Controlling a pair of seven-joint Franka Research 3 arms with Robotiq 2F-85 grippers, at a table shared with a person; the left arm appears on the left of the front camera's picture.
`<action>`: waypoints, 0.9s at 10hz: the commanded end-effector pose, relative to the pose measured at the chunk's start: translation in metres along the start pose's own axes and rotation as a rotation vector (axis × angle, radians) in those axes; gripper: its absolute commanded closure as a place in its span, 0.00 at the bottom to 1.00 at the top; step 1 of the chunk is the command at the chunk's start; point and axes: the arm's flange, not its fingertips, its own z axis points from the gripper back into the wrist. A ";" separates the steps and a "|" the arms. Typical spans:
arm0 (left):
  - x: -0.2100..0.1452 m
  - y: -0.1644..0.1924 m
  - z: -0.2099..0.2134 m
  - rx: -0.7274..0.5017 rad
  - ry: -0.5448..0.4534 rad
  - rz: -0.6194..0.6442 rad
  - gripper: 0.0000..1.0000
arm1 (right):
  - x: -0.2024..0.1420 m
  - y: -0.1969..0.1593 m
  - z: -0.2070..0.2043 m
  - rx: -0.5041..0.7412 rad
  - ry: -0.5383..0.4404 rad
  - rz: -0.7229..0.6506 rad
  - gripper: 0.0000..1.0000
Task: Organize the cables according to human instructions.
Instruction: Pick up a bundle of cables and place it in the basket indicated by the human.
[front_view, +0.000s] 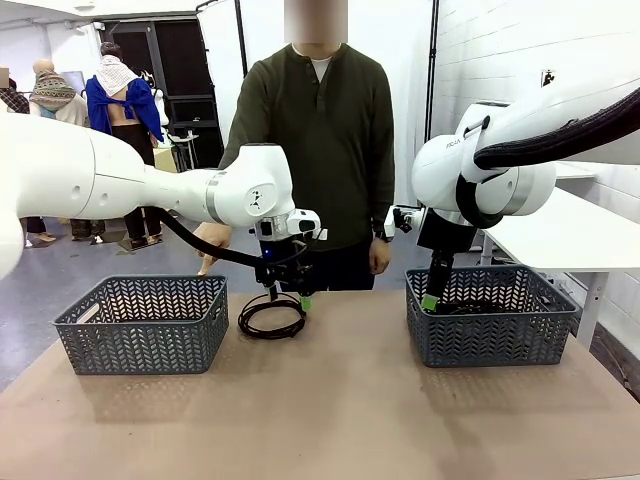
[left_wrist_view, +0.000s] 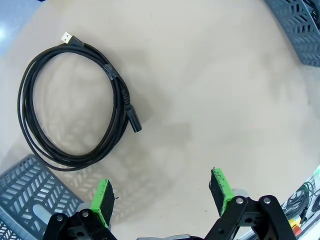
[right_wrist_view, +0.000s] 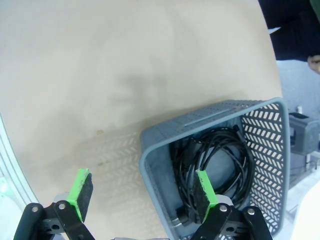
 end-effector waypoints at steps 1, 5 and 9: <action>-0.002 0.000 0.005 0.005 -0.008 -0.001 0.00 | 0.000 -0.002 0.000 0.001 0.009 -0.001 0.00; -0.002 0.000 0.005 0.005 -0.008 -0.001 0.00 | 0.000 -0.002 0.000 0.001 0.009 -0.001 0.00; -0.002 0.000 0.005 0.005 -0.008 -0.001 0.00 | 0.000 -0.002 0.000 0.001 0.009 -0.001 0.00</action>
